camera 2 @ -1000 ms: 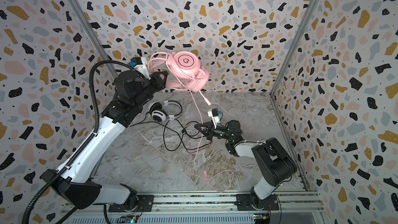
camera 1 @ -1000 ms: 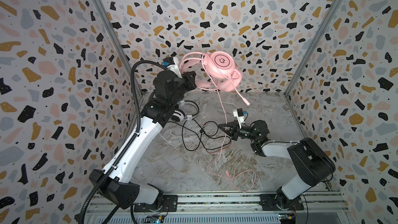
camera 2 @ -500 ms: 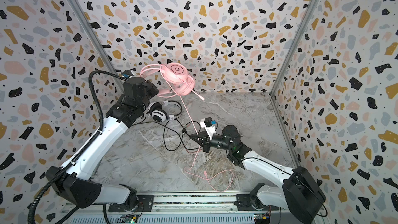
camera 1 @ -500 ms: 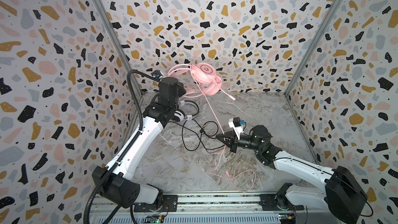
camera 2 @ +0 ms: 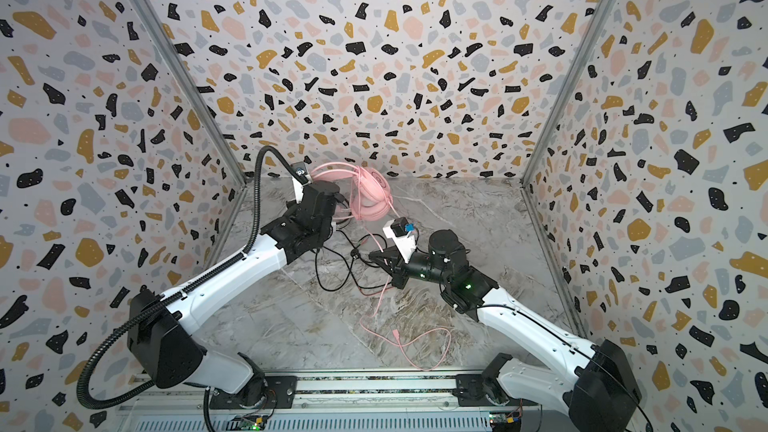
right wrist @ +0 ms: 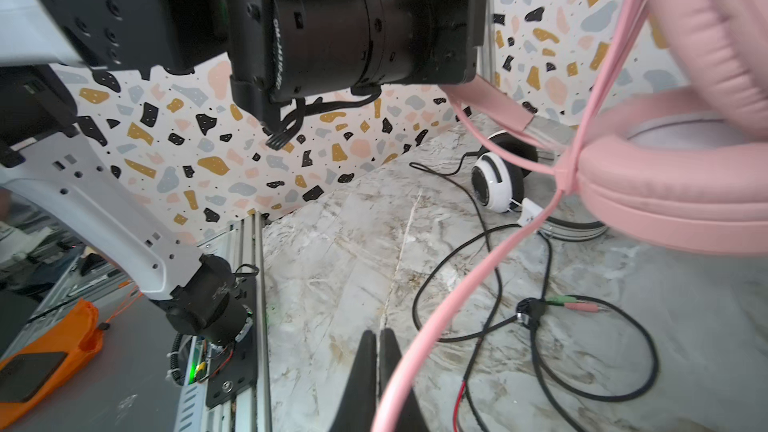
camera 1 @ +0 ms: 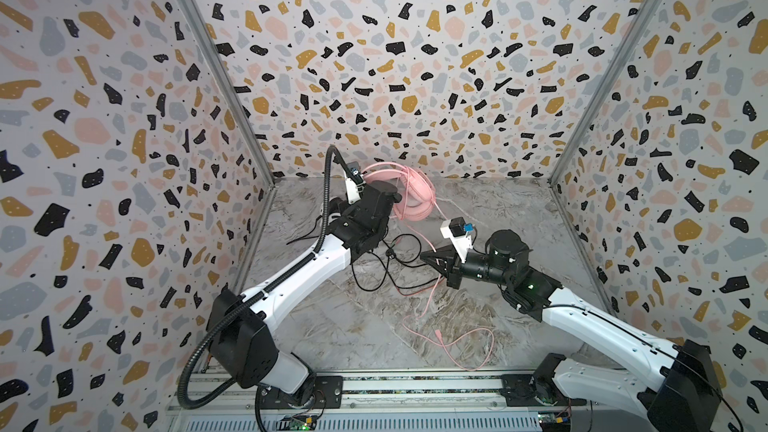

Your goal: Wrap the headphones

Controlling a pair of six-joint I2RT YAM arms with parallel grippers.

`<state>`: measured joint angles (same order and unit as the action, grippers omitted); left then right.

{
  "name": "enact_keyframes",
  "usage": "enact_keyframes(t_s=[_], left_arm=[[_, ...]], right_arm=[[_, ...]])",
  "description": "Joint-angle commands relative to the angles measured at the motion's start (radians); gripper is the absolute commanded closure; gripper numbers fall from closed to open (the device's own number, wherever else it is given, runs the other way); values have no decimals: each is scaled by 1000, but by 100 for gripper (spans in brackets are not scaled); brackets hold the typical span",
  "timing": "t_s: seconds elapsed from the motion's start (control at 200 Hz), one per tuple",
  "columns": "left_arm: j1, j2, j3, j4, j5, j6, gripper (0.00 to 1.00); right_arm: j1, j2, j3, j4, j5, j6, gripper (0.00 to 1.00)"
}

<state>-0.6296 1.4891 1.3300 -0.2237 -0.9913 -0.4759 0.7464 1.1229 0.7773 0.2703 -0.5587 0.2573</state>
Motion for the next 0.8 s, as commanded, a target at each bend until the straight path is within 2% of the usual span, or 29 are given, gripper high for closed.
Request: enact_keyframes(t_s=[0.0, 0.07, 0.285, 0.405, 0.606, 0.796], left_arm=[[14, -55, 34, 227, -126, -15, 100], [14, -80, 58, 257, -110, -12, 100], [14, -130, 210, 278, 39, -39, 100], [14, -132, 316, 243, 101, -71, 100], [13, -109, 482, 192, 178, -103, 100], [13, -90, 557, 163, 207, -110, 100]], right_arm=[[11, 23, -26, 128, -111, 85, 97], [26, 47, -58, 193, -120, 111, 96], [39, 128, -87, 347, -71, 106, 93], [39, 189, -56, 443, -68, 105, 91], [39, 312, 2, 631, -91, 178, 88], [39, 408, 82, 719, -113, 227, 87]])
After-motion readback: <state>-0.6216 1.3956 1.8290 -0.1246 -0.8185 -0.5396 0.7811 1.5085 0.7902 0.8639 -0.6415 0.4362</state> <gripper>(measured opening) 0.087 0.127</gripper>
